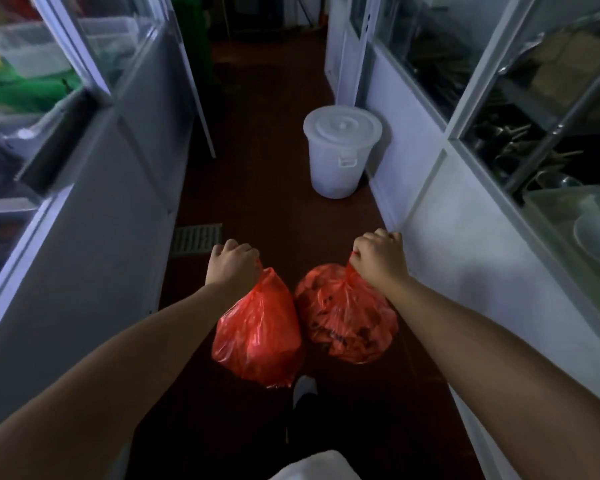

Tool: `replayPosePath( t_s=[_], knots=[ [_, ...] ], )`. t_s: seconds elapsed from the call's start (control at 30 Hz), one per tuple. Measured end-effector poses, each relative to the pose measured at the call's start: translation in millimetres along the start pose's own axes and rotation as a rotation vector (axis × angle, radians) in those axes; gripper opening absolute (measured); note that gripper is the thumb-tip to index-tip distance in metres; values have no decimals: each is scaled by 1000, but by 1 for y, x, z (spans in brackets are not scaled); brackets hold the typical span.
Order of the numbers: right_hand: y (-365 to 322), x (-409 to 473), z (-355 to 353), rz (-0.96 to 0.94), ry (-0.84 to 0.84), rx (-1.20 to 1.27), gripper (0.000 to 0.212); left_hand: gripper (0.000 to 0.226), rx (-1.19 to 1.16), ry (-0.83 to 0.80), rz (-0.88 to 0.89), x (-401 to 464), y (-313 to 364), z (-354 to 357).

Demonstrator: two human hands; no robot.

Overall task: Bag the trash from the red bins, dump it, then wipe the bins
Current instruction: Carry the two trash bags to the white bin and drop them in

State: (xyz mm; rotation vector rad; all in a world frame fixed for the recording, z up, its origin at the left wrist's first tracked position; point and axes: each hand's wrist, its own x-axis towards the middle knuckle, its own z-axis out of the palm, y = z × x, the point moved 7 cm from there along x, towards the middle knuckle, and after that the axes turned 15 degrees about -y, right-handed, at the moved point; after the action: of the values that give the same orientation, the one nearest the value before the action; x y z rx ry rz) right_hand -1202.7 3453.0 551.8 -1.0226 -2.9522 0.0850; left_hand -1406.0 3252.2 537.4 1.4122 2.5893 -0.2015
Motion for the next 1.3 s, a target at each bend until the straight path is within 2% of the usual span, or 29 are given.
replayPosePath(
  t_s=[0.27,0.5,0.67,0.77,0.9,1.3],
  knots=[
    [9,205,13,-35,-98,19,10,22,19,-19,-42,180,-56,-43],
    [19,353,17,-6,-108,17,8,22,-26,-34,-43,329,-96,-75],
    [36,452,33,104,-158,12,10,22,-33,-34,9,442,-125,-85],
    [46,497,35,181,-162,39,8,23,-39,-87,40,504,-134,-92],
    [68,553,35,267,-128,46,6,27,59,-132,164,581,-127,-100],
    [167,692,111,464,-259,189,13,26,181,-255,347,793,-64,-82]
  ],
)
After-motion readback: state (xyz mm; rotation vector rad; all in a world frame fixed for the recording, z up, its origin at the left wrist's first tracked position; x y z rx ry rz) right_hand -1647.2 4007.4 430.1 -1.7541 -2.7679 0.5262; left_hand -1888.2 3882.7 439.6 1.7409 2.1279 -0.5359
